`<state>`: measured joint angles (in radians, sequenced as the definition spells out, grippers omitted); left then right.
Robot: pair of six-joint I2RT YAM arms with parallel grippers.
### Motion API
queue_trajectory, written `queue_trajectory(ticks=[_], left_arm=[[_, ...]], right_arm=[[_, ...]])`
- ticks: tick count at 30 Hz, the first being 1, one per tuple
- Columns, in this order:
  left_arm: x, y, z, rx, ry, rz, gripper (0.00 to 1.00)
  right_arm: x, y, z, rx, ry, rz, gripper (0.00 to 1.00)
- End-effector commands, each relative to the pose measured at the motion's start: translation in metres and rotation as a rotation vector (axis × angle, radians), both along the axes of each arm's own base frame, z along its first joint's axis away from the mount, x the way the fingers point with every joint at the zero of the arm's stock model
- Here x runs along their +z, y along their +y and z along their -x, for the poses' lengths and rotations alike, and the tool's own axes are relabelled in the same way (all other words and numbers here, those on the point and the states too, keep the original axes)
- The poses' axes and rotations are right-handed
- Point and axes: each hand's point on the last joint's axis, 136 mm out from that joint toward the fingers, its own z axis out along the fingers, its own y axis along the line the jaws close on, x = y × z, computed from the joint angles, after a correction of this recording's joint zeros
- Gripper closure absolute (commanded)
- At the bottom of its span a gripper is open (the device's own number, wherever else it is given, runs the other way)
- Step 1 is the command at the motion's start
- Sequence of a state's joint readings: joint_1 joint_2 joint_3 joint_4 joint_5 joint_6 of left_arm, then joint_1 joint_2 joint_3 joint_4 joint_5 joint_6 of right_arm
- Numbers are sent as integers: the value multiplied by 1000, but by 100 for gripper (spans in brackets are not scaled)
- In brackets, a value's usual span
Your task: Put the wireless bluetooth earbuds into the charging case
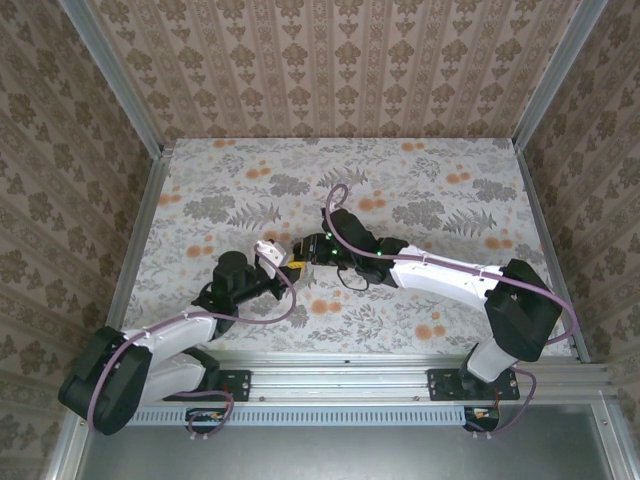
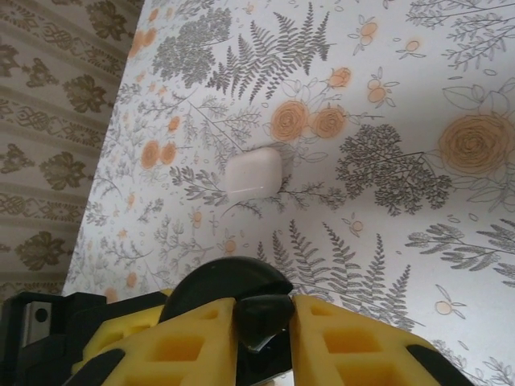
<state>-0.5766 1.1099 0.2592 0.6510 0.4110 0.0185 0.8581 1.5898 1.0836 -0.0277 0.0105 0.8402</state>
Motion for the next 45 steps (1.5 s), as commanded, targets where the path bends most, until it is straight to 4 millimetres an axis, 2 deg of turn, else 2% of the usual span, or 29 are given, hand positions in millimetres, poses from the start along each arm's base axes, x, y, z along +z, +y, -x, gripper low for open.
queue_trajectory(ticks=[1, 7, 15, 20, 25, 28, 31, 32, 37, 42, 45], left_arm=[[17, -4, 1, -9, -35, 38, 95], [18, -4, 1, -11, -37, 41, 95], [20, -4, 3, -15, -38, 49, 95], [21, -4, 4, -20, -37, 54, 95], [22, -5, 5, -26, -39, 56, 95], [24, -6, 8, -47, -57, 69, 95], [31, -9, 13, -77, -84, 93, 95], [33, -10, 15, -88, -90, 100, 95], [47, -13, 21, -131, -121, 130, 95], [58, -17, 30, -177, -150, 149, 94], [63, -19, 34, -205, -160, 158, 94]], right_arm=[[9, 16, 12, 73, -5, -61, 74], [12, 14, 12, 63, 4, -76, 73], [7, -10, 9, -18, 20, -20, 72], [12, -16, 9, -37, 10, -24, 68], [25, -17, 9, -32, -18, -46, 65], [39, -21, 11, -23, -62, -62, 63], [50, -27, 12, -21, -104, -74, 60], [64, -32, 14, -21, -132, -96, 60], [80, -47, 18, -16, -183, -106, 59], [84, -58, 23, 56, -197, -86, 49], [88, -57, 29, 151, -217, -76, 37]])
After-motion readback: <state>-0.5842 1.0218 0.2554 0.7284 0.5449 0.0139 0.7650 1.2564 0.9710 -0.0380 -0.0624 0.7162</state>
